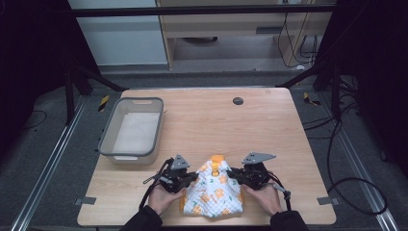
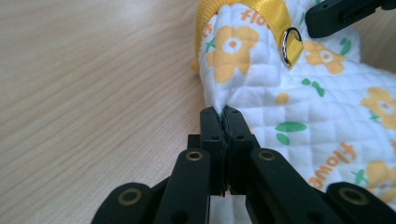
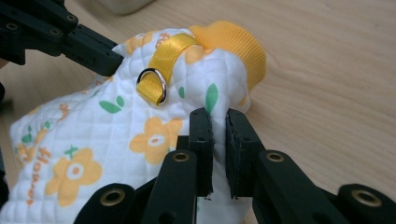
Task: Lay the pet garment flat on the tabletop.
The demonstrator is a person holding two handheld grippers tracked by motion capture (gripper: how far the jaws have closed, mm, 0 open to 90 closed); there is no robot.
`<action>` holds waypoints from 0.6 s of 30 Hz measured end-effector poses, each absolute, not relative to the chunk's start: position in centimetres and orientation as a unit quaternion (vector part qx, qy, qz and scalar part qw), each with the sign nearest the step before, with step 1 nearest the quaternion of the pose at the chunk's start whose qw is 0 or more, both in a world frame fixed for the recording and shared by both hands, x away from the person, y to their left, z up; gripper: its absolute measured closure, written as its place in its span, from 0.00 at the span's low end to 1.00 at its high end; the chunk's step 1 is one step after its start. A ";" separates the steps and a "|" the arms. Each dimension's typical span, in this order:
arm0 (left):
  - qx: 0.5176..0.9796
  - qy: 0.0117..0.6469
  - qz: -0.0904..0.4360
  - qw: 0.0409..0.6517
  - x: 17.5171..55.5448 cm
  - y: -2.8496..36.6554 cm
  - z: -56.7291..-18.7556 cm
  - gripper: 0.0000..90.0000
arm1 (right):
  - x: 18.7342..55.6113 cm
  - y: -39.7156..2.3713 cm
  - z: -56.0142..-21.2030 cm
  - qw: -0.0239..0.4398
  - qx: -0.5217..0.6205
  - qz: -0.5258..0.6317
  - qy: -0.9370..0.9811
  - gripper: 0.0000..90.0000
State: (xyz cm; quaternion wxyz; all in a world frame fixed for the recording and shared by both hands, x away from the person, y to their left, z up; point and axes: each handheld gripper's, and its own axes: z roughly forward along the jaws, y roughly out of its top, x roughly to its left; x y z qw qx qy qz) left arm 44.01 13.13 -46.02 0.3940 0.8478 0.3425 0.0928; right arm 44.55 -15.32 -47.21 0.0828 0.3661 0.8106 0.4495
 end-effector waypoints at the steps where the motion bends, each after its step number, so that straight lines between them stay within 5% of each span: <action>1: 0.845 0.340 0.096 0.400 43.8 13.2 -45.5 0.99 | 44.4 -15.4 -46.9 0.085 0.366 0.455 0.808 0.91; 13: 0.819 0.306 0.150 0.462 42.3 13.9 -39.4 0.99 | 42.9 -16.3 -41.4 0.139 0.324 0.524 0.775 0.91; 18: 0.804 0.315 0.167 0.476 43.7 13.8 -37.9 0.99 | 45.0 -15.8 -39.4 0.165 0.337 0.540 0.754 0.91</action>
